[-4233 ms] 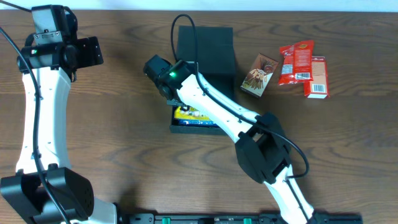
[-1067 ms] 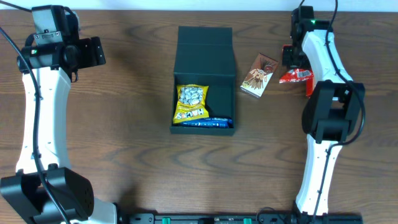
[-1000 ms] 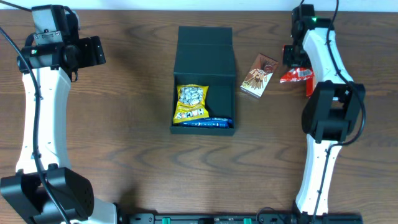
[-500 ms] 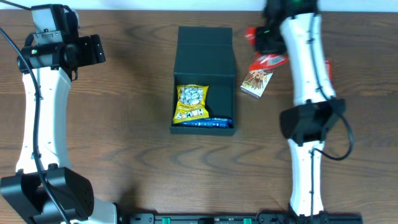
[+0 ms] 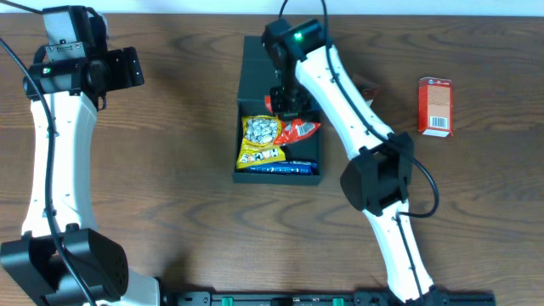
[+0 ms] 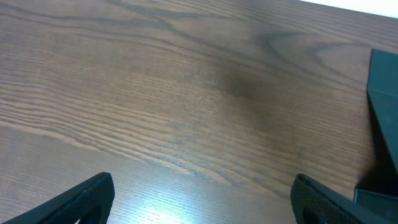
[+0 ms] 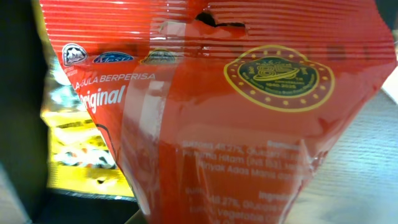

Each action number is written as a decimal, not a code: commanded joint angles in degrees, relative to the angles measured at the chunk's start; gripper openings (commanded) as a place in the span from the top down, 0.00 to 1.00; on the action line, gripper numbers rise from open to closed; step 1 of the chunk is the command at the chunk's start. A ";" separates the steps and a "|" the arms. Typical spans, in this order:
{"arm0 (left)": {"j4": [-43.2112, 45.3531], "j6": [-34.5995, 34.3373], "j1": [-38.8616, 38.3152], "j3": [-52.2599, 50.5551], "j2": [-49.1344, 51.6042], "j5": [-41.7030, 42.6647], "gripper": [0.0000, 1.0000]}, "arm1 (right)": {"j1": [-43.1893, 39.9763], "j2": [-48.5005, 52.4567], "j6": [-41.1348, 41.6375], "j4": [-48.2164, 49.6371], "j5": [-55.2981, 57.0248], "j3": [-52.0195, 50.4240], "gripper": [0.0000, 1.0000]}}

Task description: Pack container

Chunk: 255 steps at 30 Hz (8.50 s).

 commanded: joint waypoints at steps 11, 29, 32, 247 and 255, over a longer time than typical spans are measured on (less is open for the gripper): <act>-0.02 0.26 0.13 -0.13 0.35 0.17 0.08 | 0.28 -0.83 4.98 5.03 1.27 -11.74 0.43; 0.00 0.20 0.11 -0.13 0.35 0.24 0.08 | -1.60 -12.02 -6.51 1.05 -0.44 3.80 0.99; -0.04 0.20 0.11 -0.13 0.35 0.24 0.08 | -0.42 -10.80 -8.92 1.40 -0.92 -0.48 0.98; 4.20 -0.11 -12.48 -2.32 14.01 10.27 0.09 | -2.16 2.01 -1.36 -2.12 -0.92 16.00 0.37; 1.38 1.33 -10.38 -2.34 14.01 10.27 0.09 | 4.83 1.99 -4.28 -2.12 0.85 10.93 0.39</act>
